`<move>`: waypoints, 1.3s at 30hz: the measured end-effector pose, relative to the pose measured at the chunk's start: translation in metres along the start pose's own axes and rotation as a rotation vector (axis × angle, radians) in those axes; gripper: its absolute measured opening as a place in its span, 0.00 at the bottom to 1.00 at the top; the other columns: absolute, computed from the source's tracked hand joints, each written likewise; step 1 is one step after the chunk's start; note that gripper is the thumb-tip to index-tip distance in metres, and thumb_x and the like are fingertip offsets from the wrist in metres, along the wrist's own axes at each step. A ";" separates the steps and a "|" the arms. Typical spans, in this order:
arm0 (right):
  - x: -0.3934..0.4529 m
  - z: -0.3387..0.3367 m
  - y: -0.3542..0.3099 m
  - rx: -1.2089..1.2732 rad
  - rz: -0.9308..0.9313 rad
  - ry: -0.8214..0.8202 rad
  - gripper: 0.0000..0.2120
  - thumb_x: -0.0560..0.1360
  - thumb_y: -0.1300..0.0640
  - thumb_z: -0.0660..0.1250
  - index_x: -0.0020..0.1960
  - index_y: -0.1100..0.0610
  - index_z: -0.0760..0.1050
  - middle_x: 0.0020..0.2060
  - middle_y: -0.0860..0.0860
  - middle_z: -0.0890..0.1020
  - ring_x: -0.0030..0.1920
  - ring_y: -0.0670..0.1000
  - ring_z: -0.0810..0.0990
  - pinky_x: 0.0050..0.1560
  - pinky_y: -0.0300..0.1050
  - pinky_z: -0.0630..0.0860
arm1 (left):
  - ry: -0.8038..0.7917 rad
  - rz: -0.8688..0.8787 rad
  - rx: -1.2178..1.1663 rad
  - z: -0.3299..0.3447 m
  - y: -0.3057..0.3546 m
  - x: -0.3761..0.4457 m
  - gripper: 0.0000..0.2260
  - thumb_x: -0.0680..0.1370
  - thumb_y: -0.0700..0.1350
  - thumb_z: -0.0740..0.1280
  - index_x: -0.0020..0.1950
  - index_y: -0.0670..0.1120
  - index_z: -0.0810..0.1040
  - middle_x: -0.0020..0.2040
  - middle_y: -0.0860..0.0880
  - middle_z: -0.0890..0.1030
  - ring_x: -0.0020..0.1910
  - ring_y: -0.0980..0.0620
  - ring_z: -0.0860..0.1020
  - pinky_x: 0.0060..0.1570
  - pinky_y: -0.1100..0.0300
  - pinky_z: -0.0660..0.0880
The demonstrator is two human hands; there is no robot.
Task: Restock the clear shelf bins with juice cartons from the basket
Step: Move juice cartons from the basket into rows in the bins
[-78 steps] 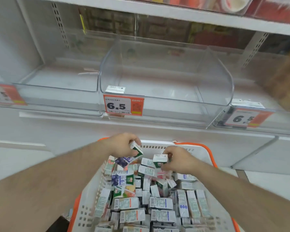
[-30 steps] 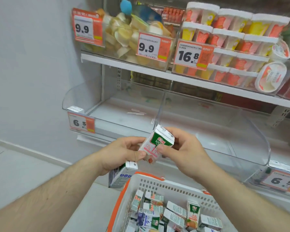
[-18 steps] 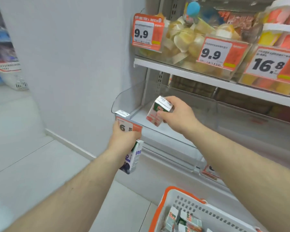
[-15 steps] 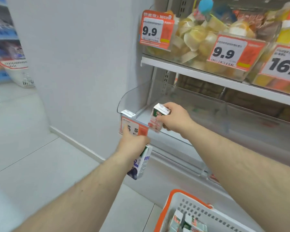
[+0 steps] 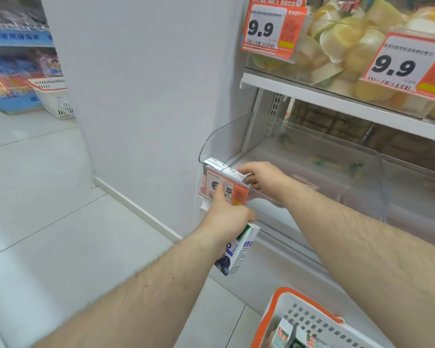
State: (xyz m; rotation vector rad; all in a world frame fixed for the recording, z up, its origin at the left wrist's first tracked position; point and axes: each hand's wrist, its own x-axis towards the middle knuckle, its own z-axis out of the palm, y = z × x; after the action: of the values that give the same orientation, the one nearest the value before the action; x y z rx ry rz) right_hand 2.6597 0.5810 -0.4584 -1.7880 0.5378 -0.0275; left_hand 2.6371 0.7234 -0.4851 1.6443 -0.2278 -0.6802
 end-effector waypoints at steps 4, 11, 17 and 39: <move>0.004 -0.005 0.005 0.088 0.078 -0.066 0.15 0.77 0.51 0.62 0.47 0.62 0.80 0.42 0.60 0.81 0.42 0.58 0.78 0.52 0.53 0.77 | -0.009 -0.016 0.023 -0.005 0.001 -0.003 0.41 0.73 0.38 0.67 0.77 0.62 0.50 0.48 0.57 0.76 0.44 0.52 0.80 0.43 0.58 0.78; 0.005 -0.010 0.005 0.027 0.101 -0.116 0.27 0.78 0.36 0.58 0.62 0.58 0.72 0.61 0.65 0.80 0.61 0.64 0.79 0.66 0.60 0.73 | 0.102 -0.052 0.041 -0.009 0.001 -0.005 0.24 0.73 0.47 0.68 0.67 0.49 0.65 0.46 0.50 0.79 0.41 0.51 0.80 0.43 0.56 0.78; -0.044 -0.020 -0.003 -0.431 -0.336 0.436 0.28 0.80 0.40 0.54 0.54 0.63 0.77 0.46 0.57 0.83 0.43 0.58 0.82 0.53 0.54 0.77 | 0.023 -0.063 -0.062 0.005 0.008 -0.017 0.12 0.77 0.55 0.59 0.52 0.51 0.77 0.44 0.46 0.80 0.38 0.44 0.78 0.41 0.54 0.74; -0.304 -0.125 0.108 -0.405 -0.234 0.646 0.11 0.68 0.51 0.76 0.45 0.41 0.76 0.32 0.39 0.77 0.31 0.41 0.74 0.38 0.36 0.71 | -0.364 0.307 -0.026 0.198 0.012 -0.124 0.22 0.81 0.63 0.51 0.61 0.50 0.75 0.51 0.49 0.80 0.50 0.49 0.79 0.55 0.49 0.76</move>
State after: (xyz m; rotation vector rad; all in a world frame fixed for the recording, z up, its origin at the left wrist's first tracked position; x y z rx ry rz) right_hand 2.3148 0.5594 -0.4436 -2.2299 0.8275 -0.7216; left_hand 2.4313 0.6188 -0.4460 1.4110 -0.7153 -0.7364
